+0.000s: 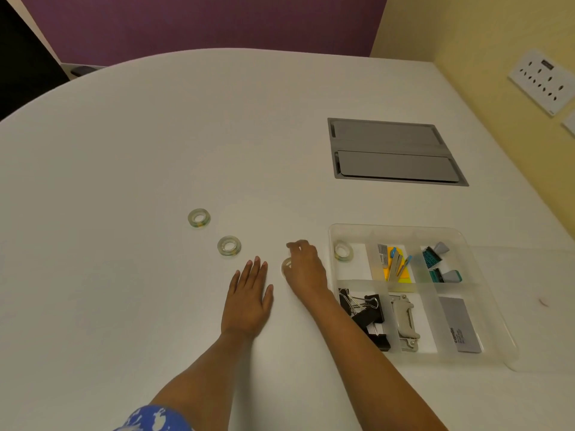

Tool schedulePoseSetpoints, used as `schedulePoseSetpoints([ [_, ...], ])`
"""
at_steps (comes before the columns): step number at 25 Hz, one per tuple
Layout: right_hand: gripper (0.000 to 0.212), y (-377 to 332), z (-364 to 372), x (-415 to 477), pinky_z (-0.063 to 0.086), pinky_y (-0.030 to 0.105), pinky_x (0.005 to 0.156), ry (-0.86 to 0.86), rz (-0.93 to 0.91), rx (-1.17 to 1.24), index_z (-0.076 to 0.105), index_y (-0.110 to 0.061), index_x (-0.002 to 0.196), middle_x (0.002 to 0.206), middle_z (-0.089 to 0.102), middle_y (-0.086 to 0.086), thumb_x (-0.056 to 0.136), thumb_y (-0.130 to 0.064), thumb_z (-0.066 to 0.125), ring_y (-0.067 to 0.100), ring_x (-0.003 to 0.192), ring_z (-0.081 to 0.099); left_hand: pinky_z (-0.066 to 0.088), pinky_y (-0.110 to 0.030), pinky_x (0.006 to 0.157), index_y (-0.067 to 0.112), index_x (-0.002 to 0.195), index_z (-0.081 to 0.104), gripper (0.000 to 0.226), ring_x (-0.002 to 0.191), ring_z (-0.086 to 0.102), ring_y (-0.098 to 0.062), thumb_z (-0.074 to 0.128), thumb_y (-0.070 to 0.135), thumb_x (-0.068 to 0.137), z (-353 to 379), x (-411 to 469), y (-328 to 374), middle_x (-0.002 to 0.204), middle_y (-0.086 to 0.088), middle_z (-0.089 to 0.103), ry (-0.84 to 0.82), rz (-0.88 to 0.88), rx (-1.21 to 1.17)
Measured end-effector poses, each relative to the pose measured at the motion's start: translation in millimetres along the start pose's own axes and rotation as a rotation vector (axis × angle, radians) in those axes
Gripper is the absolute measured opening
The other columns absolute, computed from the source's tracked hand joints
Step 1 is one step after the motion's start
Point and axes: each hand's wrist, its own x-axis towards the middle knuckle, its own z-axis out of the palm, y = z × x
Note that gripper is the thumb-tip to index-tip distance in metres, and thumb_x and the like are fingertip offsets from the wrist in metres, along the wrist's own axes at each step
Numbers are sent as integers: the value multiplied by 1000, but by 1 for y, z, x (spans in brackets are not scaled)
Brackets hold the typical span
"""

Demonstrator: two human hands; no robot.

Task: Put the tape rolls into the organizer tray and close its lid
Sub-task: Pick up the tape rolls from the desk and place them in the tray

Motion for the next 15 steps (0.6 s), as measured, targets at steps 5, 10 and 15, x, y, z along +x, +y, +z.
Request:
schedulePoseSetpoints([
  [5,50,3,17,-2,39,34,106,-100,34,-72,39,-11,140,148,35,11,95,-24,54,26,134,35,-6,-28,120,24,152,5,55,143,-11,-2,21,38,101,0,1,0,161,8,2,4,-3,13],
  [10,44,0,0,0,47,33,94,-41,1,-14,46,-12,136,138,45,9,94,-17,55,24,126,42,-6,-28,120,25,152,6,55,146,-8,-4,20,38,100,-1,0,0,161,8,2,3,-5,8],
  [15,43,8,-56,8,41,25,96,241,59,290,56,-12,130,135,50,9,88,-15,65,24,127,45,-3,-30,121,23,152,9,55,147,-3,-6,23,36,101,-2,0,2,161,8,4,5,-8,-29],
])
